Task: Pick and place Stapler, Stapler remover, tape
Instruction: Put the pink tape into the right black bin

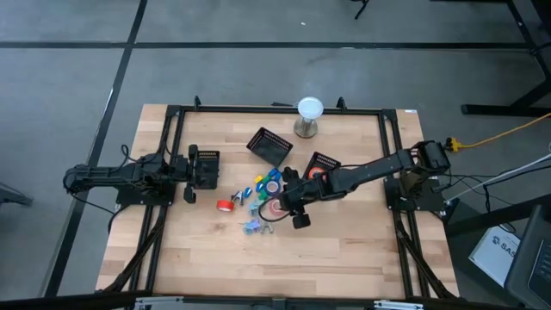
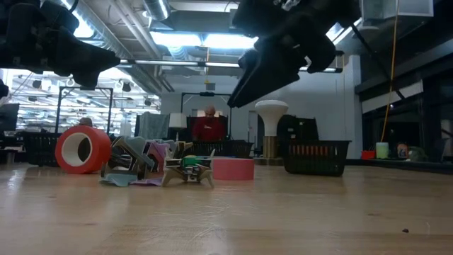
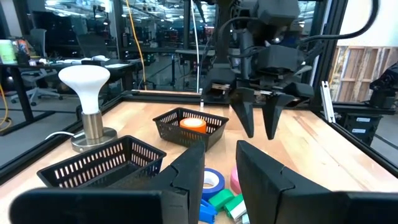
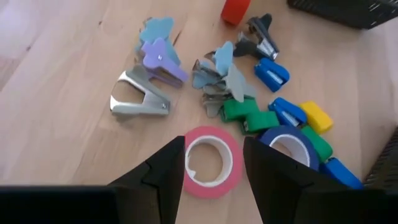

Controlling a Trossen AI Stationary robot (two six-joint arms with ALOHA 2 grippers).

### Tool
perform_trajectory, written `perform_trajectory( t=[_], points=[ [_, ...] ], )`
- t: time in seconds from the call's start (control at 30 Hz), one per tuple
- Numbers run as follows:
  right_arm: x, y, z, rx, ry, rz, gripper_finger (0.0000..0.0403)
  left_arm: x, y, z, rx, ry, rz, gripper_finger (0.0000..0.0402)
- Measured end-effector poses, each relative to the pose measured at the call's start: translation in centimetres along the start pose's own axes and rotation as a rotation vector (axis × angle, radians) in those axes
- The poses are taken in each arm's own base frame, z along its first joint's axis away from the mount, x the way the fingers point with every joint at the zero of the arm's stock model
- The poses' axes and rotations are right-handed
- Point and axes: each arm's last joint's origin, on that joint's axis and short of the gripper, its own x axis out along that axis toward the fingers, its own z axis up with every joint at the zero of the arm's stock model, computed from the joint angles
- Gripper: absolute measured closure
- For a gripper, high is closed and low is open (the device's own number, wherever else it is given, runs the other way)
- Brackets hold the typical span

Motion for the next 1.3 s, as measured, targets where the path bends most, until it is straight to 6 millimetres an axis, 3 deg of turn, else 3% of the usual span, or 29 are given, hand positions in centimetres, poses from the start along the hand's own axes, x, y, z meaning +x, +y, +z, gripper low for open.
perform_trajectory(
  t=[0.23,0.63,0.83,1.3],
  points=[
    [1.5,1.1,0.3,0.039,-0.048,-0.040,0.0235,0.0,0.0,0.0,0.000,0.000,0.000,0.0313],
    [5.8,2.0,-2.2,0.147,0.057,-0.032,0.0235,0.0,0.0,0.0,0.000,0.000,0.000,0.0313],
    [5.8,2.0,-2.4,0.192,0.066,-0.044,0.0241,0.0,0.0,0.0,0.000,0.000,0.000,0.0313],
    [5.7,2.1,-3.2,0.267,0.154,-0.053,0.0325,0.0,0.0,0.0,0.000,0.000,0.000,0.0313]
  ],
)
